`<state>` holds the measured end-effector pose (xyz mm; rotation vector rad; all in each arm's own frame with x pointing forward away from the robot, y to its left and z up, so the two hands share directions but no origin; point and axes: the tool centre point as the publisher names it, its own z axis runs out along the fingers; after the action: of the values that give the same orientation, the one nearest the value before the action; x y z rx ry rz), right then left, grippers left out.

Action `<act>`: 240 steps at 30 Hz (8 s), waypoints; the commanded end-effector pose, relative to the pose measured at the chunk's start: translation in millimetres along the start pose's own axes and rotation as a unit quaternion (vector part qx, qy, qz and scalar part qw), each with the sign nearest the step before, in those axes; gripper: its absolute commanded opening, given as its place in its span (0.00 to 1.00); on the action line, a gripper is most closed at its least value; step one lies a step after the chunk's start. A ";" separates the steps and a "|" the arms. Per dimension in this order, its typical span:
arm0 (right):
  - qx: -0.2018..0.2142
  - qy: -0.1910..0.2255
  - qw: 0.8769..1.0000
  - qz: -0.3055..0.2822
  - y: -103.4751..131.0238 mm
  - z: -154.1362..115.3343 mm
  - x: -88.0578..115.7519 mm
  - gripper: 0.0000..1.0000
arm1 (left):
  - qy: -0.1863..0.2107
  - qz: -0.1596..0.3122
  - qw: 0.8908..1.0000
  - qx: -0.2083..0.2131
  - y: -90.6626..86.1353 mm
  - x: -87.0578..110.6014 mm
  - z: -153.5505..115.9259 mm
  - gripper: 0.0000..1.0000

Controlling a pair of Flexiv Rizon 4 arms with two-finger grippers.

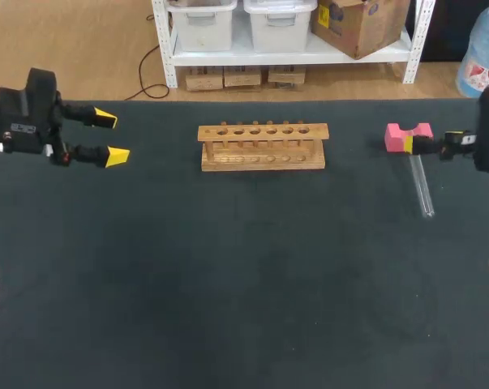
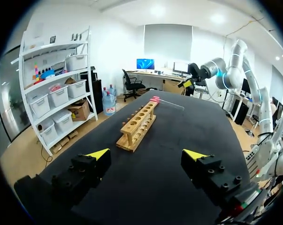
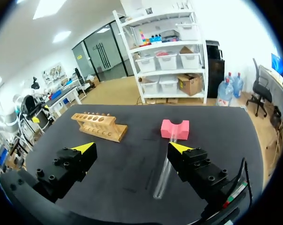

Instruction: Grasp the test tube, adjust it, and insert it.

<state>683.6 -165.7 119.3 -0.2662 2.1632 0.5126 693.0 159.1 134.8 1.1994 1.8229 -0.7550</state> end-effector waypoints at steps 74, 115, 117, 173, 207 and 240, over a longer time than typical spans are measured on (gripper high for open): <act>0.281 0.031 0.957 -0.066 -68.8 47.7 49.9 1.00 | -0.003 0.001 1.000 -0.001 -0.2 1.3 -0.1 1.00; 0.258 0.021 0.966 -0.022 -80.2 88.9 61.3 0.49 | -0.003 0.001 1.000 -0.001 -0.2 1.3 -0.1 1.00; 0.259 0.021 0.965 -0.022 -80.9 90.0 60.7 0.49 | -0.003 0.001 1.000 -0.001 -0.2 1.3 -0.1 1.00; 0.268 0.022 0.963 -0.004 -87.5 90.4 58.3 0.00 | -0.003 0.001 1.000 -0.001 -0.2 1.3 -0.1 1.00; 0.215 -0.021 0.976 0.025 25.2 -5.7 -4.9 0.00 | -0.003 0.001 1.000 -0.001 -0.2 1.3 -0.1 1.00; 0.243 -0.017 0.969 0.043 205.0 93.4 21.8 0.00 | -0.003 0.001 1.000 -0.001 -0.2 1.3 -0.1 1.00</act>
<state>655.1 53.8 106.6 0.0667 2.1797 0.1005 692.9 158.8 135.3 1.1984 1.8249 -0.7546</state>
